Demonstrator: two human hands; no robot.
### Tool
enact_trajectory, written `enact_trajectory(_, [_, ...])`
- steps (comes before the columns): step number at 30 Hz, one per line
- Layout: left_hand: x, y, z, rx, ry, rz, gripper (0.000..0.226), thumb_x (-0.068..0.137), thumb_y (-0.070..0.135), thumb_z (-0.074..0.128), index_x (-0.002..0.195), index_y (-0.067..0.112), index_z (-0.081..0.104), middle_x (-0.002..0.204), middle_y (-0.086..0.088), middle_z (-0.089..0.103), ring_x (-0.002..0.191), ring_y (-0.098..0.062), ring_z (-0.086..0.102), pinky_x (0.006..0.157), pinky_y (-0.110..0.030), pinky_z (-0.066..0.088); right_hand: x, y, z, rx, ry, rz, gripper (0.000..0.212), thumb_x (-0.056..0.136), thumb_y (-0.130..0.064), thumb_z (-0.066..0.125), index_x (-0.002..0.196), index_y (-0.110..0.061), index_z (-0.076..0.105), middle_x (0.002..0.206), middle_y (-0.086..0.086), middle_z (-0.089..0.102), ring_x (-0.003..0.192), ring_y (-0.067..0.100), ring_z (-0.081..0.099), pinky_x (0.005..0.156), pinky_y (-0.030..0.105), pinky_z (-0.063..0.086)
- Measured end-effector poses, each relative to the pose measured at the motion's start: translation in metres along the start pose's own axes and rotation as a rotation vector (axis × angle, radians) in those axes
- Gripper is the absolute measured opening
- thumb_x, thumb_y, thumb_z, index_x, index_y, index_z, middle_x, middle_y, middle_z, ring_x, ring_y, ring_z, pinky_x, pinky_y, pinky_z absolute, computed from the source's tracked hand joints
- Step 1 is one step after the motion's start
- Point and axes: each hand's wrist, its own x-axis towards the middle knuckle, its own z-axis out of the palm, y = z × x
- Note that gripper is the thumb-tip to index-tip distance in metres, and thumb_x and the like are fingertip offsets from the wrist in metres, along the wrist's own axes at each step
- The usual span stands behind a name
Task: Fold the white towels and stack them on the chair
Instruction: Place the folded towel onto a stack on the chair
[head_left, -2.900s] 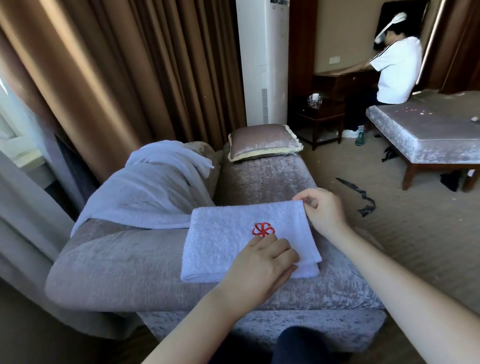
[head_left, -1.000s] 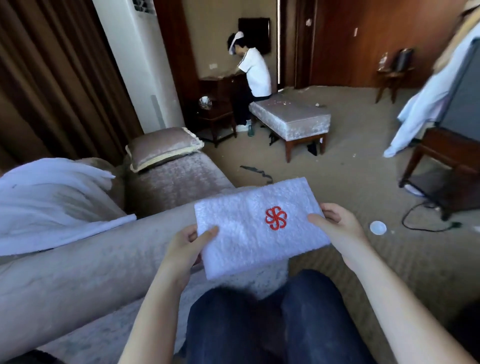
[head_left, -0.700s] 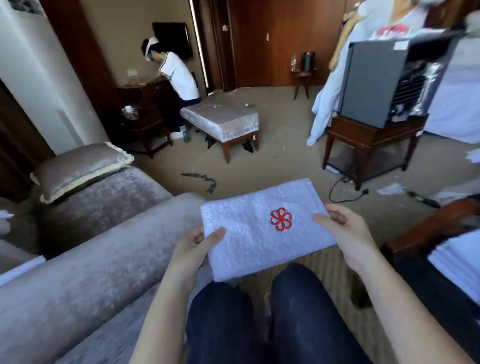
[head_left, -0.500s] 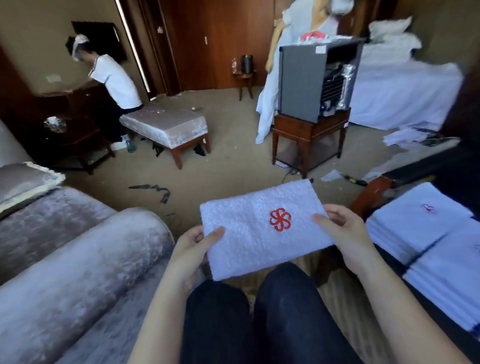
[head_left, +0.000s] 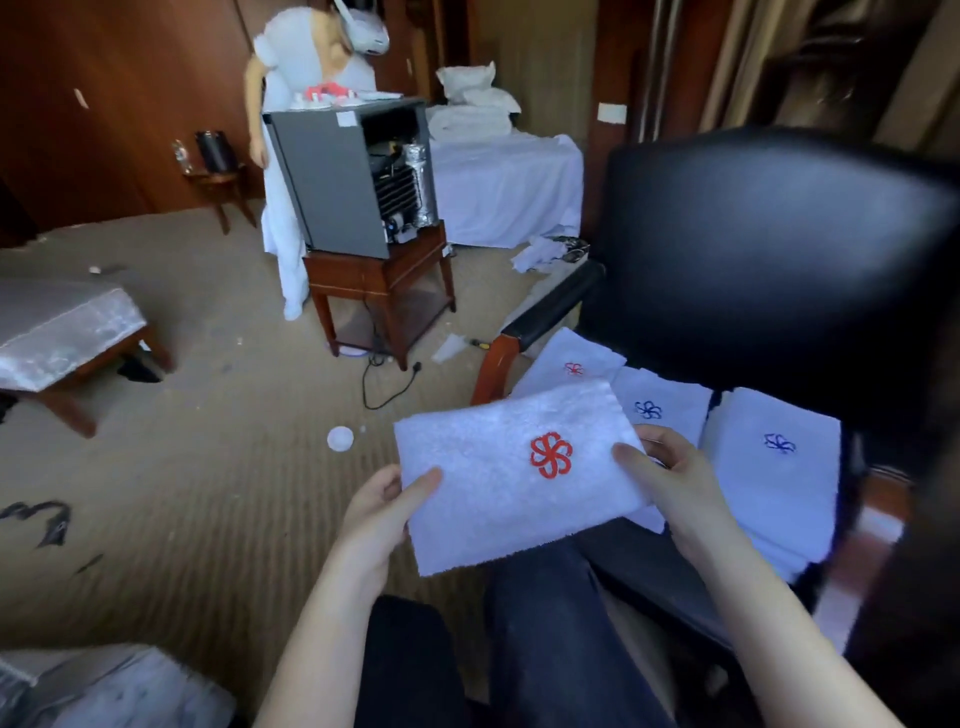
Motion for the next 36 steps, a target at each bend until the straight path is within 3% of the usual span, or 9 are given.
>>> enact_trajectory(2, [0.011,-0.003,0.018,-0.007,-0.028,-0.026,0.031,0.084,0.032,0.074,0.109,0.014,0.067,0.103,0.003,0.075,0.096,-0.016,0.071,0.092,-0.041,0.054,0.004,0.003,-0.018,0.009,0.001,0.012,0.018,0.089,-0.019,0.065,0.107,-0.021,0.065,0.107,-0.003,0.070,0.095,0.018,0.066,0.062,0.021,0.052])
enact_trajectory(5, [0.027,-0.006,0.039,-0.017,-0.050,-0.070,0.032,0.084,0.032,0.074,0.109,0.015,0.067,0.103,0.002,0.075,0.097,-0.018,0.071,0.094,-0.043,0.053,0.014,0.009,-0.039,0.046,-0.040,0.019,0.031,0.083,-0.021,0.073,0.113,-0.022,0.065,0.113,0.000,0.070,0.105,0.022,0.066,0.089,0.037,0.054])
enact_trajectory(9, [0.047,-0.011,0.057,-0.040,-0.058,-0.117,0.034,0.084,0.031,0.073,0.113,0.015,0.066,0.105,0.002,0.074,0.097,-0.017,0.071,0.095,-0.043,0.053,0.032,0.019,-0.054,0.065,-0.064,0.033,0.046,0.072,-0.024,0.074,0.117,-0.025,0.064,0.118,-0.003,0.068,0.112,0.021,0.063,0.099,0.043,0.048])
enact_trajectory(15, [0.096,-0.013,0.079,-0.025,-0.097,-0.153,0.034,0.082,0.027,0.075,0.112,0.012,0.067,0.105,0.001,0.074,0.096,-0.016,0.071,0.084,-0.035,0.055,0.097,0.026,-0.055,0.035,0.121,0.013,0.030,0.083,-0.014,0.072,0.111,-0.022,0.065,0.117,-0.007,0.066,0.107,0.012,0.062,0.084,0.024,0.045])
enact_trajectory(18, [0.130,-0.013,0.094,-0.026,-0.111,-0.147,0.032,0.087,0.033,0.069,0.113,0.016,0.066,0.106,0.000,0.074,0.097,-0.017,0.071,0.080,-0.036,0.056,0.148,0.026,-0.050,0.058,0.179,0.034,0.032,0.082,-0.018,0.074,0.112,-0.024,0.063,0.120,-0.007,0.063,0.107,0.012,0.061,0.085,0.025,0.045])
enact_trajectory(23, [0.204,-0.005,0.118,0.011,-0.181,-0.146,0.034,0.096,0.049,0.047,0.117,0.029,0.063,0.106,0.003,0.074,0.095,-0.015,0.070,0.082,-0.036,0.056,0.249,0.020,-0.039,0.101,0.133,0.040,0.049,0.067,-0.026,0.080,0.112,-0.024,0.060,0.117,0.008,0.064,0.110,0.024,0.063,0.093,0.037,0.052])
enact_trajectory(28, [0.263,-0.014,0.138,0.025,-0.102,-0.174,0.019,0.094,0.035,0.057,0.107,0.023,0.063,0.095,-0.003,0.075,0.085,-0.016,0.072,0.084,-0.037,0.057,0.337,0.029,-0.025,0.078,0.103,0.060,0.040,0.082,-0.016,0.074,0.117,-0.021,0.055,0.109,0.003,0.063,0.089,0.015,0.064,0.068,0.023,0.049])
enact_trajectory(32, [0.290,-0.033,0.147,0.051,-0.026,-0.250,0.009,0.092,0.032,0.061,0.092,0.024,0.057,0.090,-0.010,0.070,0.080,-0.021,0.072,0.081,-0.039,0.057,0.382,0.057,-0.017,-0.041,0.089,0.084,0.036,0.084,-0.016,0.072,0.117,-0.018,0.056,0.107,0.004,0.061,0.093,0.017,0.061,0.075,0.026,0.050])
enact_trajectory(36, [0.296,-0.058,0.147,0.133,-0.005,-0.300,0.012,0.092,0.035,0.061,0.091,0.022,0.060,0.094,-0.006,0.070,0.084,-0.023,0.070,0.078,-0.038,0.058,0.394,0.083,-0.012,-0.203,0.083,0.088,0.022,0.086,-0.014,0.068,0.106,-0.017,0.059,0.092,-0.002,0.058,0.083,0.014,0.056,0.070,0.024,0.048])
